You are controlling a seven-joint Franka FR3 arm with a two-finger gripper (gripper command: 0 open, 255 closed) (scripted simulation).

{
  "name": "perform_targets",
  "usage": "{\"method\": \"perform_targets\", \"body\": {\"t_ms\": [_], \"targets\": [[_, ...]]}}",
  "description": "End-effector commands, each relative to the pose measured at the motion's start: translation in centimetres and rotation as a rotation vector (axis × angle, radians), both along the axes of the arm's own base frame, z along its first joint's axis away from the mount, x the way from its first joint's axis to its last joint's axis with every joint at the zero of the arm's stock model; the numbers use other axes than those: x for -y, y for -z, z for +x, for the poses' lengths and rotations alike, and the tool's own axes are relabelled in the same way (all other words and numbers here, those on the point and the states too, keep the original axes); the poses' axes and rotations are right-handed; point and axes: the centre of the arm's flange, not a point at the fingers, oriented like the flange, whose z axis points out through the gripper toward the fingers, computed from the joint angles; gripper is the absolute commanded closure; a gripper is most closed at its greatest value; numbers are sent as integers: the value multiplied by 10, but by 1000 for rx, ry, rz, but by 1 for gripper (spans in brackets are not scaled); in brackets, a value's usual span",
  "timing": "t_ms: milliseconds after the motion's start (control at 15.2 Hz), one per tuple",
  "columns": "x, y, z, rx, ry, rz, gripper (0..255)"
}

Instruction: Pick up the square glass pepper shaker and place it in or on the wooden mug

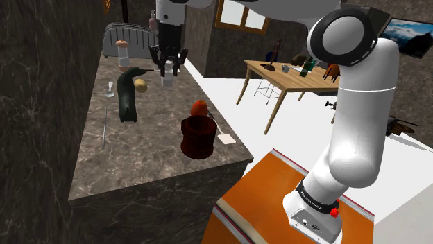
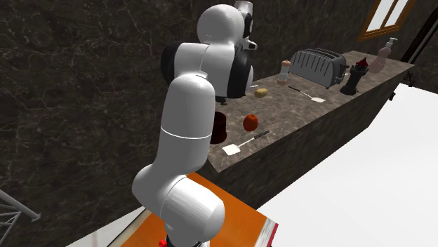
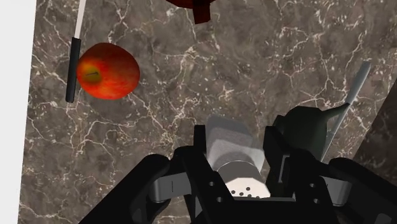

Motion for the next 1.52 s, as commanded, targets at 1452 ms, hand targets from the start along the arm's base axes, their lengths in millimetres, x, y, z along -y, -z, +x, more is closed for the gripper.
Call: {"method": "perform_targets", "body": {"t_ms": [1452], "targets": [[9, 3, -197, 0, 0, 0, 255]]}}
